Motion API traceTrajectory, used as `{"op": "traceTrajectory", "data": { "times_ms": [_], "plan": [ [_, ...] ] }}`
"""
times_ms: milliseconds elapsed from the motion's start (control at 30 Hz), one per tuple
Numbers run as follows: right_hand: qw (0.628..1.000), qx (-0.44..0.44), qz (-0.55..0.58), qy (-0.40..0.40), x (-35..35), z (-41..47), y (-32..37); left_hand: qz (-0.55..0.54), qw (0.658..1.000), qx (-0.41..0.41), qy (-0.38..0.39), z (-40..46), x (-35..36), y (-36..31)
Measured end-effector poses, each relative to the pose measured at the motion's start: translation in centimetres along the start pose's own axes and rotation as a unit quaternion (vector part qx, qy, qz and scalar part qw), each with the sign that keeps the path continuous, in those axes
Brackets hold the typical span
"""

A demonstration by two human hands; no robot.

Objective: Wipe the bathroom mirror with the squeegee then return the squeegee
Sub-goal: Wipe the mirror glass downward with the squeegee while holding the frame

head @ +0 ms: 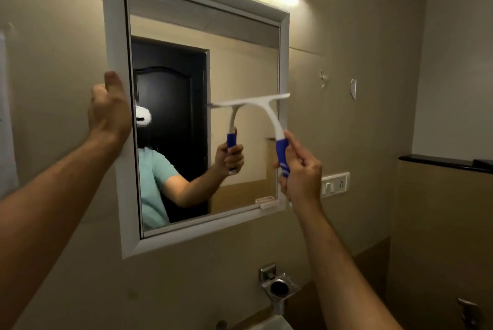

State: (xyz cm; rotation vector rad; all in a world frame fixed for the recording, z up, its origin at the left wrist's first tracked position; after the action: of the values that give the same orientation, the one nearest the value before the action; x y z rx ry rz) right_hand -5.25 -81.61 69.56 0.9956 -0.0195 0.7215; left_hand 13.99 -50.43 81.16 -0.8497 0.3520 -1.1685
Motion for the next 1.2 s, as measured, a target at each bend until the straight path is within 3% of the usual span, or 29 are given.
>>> {"op": "traceTrajectory", "data": {
  "times_ms": [167,433,667,867,1033,1200],
  "plan": [
    [0.998,-0.054,0.03,0.024,3.6,5.7,6.0,0.009,1.0,0.005,-0.003,2.1,0.3,-1.2],
    [0.999,-0.008,0.054,0.003,1.9,2.9,1.5,0.007,0.998,0.037,-0.047,2.8,0.9,-2.4],
    [0.992,-0.09,0.078,0.035,6.7,5.8,8.7,-0.018,0.996,0.056,-0.062,2.2,0.6,-2.6],
    [0.993,-0.014,0.099,0.059,8.1,3.8,4.5,-0.008,0.995,0.069,-0.071,2.3,0.5,-2.6],
    [0.981,0.052,0.149,0.112,7.4,-0.1,0.5,-0.005,0.995,0.058,-0.084,2.2,0.6,-2.5],
    [0.957,0.009,0.205,0.204,10.7,0.7,6.2,-0.01,0.996,0.052,-0.078,2.3,0.6,-2.2]
  ]
}}
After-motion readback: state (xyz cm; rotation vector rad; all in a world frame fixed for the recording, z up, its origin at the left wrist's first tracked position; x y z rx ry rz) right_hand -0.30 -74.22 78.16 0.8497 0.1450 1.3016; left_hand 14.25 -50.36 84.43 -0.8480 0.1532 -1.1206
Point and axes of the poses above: each hand's wrist, its own z-axis towards the middle knuckle, its own x-axis out of the palm, y = z × x, the point moved 7 cm from there along z, towards the middle knuckle, and after that the axes turned 9 degrees about -y, right-handed, at the moved point
